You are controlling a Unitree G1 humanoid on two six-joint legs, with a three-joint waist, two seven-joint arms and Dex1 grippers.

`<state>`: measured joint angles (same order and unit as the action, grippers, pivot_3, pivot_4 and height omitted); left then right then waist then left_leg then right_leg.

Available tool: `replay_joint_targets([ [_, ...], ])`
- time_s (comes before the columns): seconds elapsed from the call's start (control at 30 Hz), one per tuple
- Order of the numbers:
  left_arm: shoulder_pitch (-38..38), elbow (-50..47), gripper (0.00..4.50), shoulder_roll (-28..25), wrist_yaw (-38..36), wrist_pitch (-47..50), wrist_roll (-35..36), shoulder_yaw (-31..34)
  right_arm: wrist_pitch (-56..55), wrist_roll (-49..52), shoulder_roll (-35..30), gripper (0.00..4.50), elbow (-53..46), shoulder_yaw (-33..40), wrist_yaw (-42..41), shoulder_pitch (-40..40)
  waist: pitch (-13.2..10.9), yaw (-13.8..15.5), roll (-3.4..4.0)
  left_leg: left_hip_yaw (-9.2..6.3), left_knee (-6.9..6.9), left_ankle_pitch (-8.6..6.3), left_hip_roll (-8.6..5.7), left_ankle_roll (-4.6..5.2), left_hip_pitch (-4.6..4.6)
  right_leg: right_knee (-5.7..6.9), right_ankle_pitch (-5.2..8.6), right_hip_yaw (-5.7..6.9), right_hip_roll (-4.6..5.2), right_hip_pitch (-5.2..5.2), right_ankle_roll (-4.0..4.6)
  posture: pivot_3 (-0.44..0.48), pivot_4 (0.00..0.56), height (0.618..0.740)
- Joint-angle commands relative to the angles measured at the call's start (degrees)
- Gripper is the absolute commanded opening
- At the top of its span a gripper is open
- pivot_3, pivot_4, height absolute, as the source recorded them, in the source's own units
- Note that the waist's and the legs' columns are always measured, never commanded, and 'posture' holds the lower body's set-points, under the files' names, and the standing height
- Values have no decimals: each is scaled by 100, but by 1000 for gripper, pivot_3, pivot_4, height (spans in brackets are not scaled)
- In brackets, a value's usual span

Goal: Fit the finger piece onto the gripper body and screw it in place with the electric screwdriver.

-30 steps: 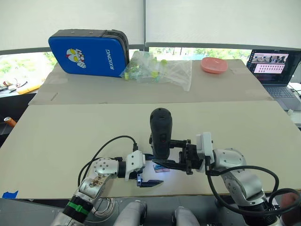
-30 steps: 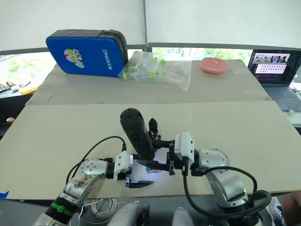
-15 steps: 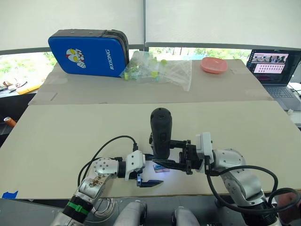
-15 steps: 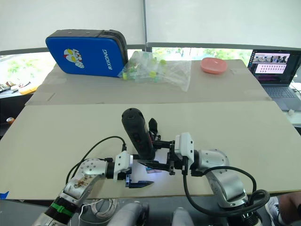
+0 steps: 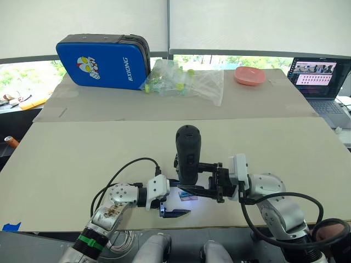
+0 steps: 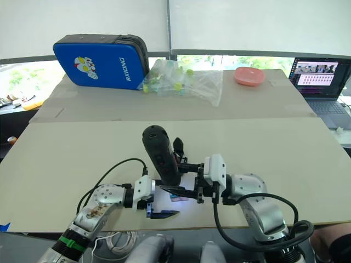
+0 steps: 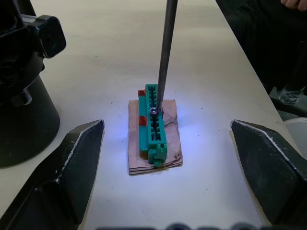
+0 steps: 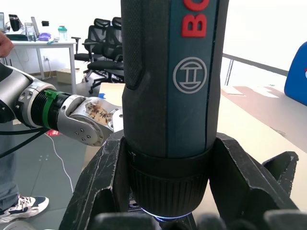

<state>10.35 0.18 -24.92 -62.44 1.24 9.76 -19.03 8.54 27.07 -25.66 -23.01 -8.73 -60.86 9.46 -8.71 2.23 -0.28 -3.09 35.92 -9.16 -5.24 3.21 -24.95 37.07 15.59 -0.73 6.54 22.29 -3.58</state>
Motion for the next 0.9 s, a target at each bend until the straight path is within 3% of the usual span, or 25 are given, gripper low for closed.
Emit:
replay_joint_targets([
  [0.03, -165, 168, 4460, -38, 39, 198, -90, -131, -232, 20, -36, 1908, -131, 5, -67, 71, 0, 0, 0, 0, 0, 0, 0, 0, 0, 0, 0, 0, 0, 0, 0, 0, 150, 740],
  [0.9, -165, 139, 4460, -26, 75, 225, -85, -141, -107, -32, -81, 1908, -83, -14, 32, 108, 0, 0, 0, 0, -1, 0, 0, -1, 0, -1, 0, 0, 1, 0, 0, 0, 150, 740],
])
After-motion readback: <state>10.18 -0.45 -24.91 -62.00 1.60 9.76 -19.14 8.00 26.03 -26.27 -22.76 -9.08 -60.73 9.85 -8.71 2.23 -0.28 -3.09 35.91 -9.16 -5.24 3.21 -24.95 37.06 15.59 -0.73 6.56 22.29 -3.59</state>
